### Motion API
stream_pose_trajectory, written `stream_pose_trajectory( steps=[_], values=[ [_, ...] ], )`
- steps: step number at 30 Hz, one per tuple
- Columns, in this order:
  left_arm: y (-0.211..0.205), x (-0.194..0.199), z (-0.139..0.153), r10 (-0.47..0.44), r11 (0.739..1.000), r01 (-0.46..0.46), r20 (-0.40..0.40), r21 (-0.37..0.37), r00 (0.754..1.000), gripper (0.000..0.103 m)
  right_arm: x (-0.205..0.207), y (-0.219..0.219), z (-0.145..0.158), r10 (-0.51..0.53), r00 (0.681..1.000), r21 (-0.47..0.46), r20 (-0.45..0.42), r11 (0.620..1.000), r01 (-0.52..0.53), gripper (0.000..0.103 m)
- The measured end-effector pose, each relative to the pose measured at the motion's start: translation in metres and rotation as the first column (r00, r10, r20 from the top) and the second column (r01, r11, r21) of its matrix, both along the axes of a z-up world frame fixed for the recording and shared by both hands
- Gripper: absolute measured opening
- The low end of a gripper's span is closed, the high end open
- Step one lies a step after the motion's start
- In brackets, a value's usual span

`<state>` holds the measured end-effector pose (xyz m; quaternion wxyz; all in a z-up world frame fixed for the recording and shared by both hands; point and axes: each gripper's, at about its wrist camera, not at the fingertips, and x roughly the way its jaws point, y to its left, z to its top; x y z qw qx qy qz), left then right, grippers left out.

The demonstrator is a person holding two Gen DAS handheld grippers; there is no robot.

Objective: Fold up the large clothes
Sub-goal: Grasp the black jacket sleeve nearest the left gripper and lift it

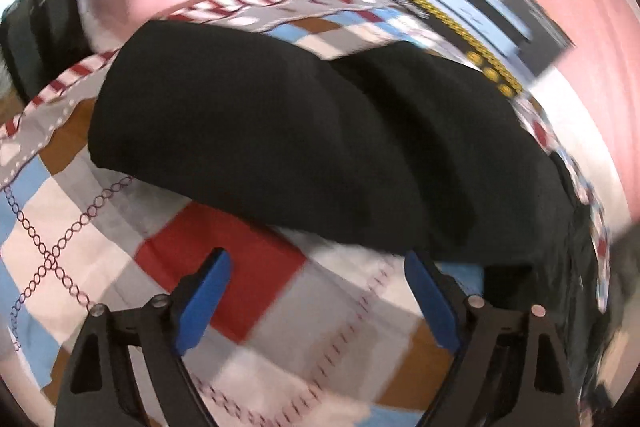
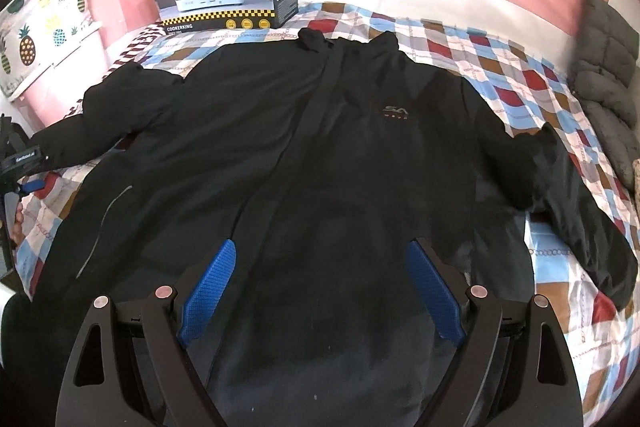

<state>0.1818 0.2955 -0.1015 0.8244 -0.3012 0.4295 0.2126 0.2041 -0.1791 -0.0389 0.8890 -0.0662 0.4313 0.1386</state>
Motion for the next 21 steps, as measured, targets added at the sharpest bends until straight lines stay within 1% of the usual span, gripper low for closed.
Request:
stream_pose_trajectory(
  steps=[2,4,6,7,8,9,10,11,12,15,18,21],
  values=[
    [0.015,0.001,-0.009,0.05,0.997,-0.049,0.009,-0.052,0.999,0.084,0.003,-0.001,-0.002,-0.004,1.0,-0.002,-0.005,1.0,0.004,0.088],
    [0.026,0.001,-0.012,0.095,0.994,-0.094,0.02,-0.05,0.995,0.076,0.006,-0.002,-0.005,-0.009,1.0,-0.003,-0.013,1.0,0.009,0.088],
    [0.03,0.003,-0.011,0.106,0.994,-0.106,0.008,-0.026,0.994,0.055,0.007,-0.004,-0.008,-0.014,1.0,-0.006,-0.02,1.0,0.014,0.088],
    [0.031,0.005,-0.01,0.1,0.995,-0.1,0.0,-0.009,0.995,0.049,0.007,-0.006,-0.009,-0.017,1.0,-0.01,-0.025,1.0,0.017,0.088],
    [0.031,0.009,-0.01,0.093,0.996,-0.093,-0.01,0.011,0.996,0.037,0.008,-0.007,-0.01,-0.02,0.999,-0.013,-0.027,1.0,0.019,0.088],
    [0.031,0.011,-0.009,0.091,0.996,-0.09,-0.021,0.024,0.996,0.03,0.007,-0.008,-0.011,-0.024,0.999,-0.019,-0.026,1.0,0.023,0.088],
    [0.031,0.012,-0.006,0.089,0.996,-0.088,-0.028,0.031,0.996,0.025,0.007,-0.01,-0.011,-0.029,0.999,-0.026,-0.023,0.999,0.028,0.088],
    [0.032,0.014,-0.002,0.086,0.996,-0.085,-0.03,0.039,0.996,0.017,0.006,-0.012,-0.011,-0.032,0.999,-0.032,-0.02,0.999,0.031,0.088],
    [0.031,0.014,0.003,0.082,0.995,-0.08,-0.026,0.051,0.996,0.013,0.005,-0.014,-0.01,-0.034,0.999,-0.038,-0.018,0.999,0.034,0.088],
    [0.024,0.012,0.03,0.051,0.994,-0.051,0.01,0.101,0.999,0.01,-0.001,-0.019,-0.008,-0.038,0.999,-0.058,-0.007,0.998,0.037,0.088],
    [0.012,0.01,0.064,0.006,0.989,-0.014,0.055,0.144,0.998,0.009,-0.008,-0.025,-0.006,-0.046,0.999,-0.069,0.006,0.997,0.046,0.087],
    [-0.004,0.014,0.104,-0.049,0.983,0.028,0.11,0.182,0.993,0.008,-0.014,-0.034,-0.004,-0.063,0.998,-0.063,0.014,0.996,0.064,0.087]
  ],
)
